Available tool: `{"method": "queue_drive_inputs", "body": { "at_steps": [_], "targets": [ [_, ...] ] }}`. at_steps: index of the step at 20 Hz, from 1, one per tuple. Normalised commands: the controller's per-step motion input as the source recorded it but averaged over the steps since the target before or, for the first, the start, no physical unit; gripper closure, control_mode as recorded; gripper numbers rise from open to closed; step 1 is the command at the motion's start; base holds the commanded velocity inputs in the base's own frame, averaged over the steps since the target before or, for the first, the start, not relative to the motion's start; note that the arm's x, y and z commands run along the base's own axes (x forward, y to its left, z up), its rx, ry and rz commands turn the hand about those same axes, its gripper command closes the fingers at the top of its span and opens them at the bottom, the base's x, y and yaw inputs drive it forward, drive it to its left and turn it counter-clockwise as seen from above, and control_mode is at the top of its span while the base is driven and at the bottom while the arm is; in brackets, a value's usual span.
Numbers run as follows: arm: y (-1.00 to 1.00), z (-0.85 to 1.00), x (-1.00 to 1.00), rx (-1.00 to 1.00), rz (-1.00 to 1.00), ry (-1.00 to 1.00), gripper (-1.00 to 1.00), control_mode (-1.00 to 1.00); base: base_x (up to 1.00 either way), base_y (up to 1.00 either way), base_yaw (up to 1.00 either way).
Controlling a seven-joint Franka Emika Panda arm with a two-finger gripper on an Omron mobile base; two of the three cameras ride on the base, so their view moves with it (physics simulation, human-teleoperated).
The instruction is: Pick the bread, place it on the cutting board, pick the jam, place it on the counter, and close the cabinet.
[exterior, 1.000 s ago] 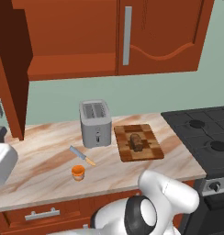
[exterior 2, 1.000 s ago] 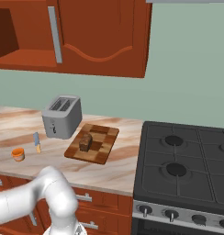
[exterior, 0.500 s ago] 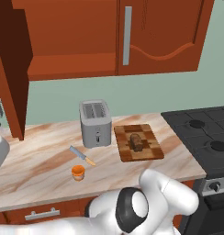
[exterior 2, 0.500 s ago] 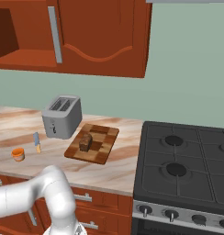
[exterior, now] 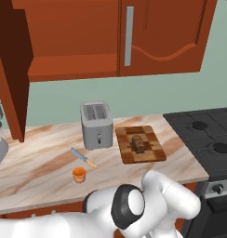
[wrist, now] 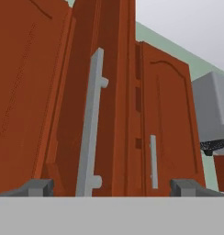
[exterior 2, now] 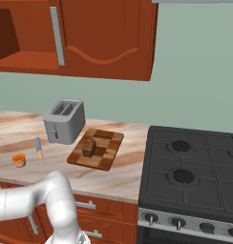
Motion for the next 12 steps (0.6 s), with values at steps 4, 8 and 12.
{"method": "queue_drive_inputs", "body": {
  "at_steps": [4, 8, 12],
  "targets": [
    [0.00, -0.09, 0.10, 0.00, -0.02, 0.00, -1.00, -1.00, 0.00, 0.00, 0.00],
    [0.00, -0.07, 0.08, 0.00, -0.01, 0.00, -1.00, -1.00, 0.00, 0.00, 0.00],
    [0.00, -0.05, 0.06, 0.00, -0.03, 0.00, -1.00, -1.00, 0.00, 0.00, 0.00]
  ]
}}
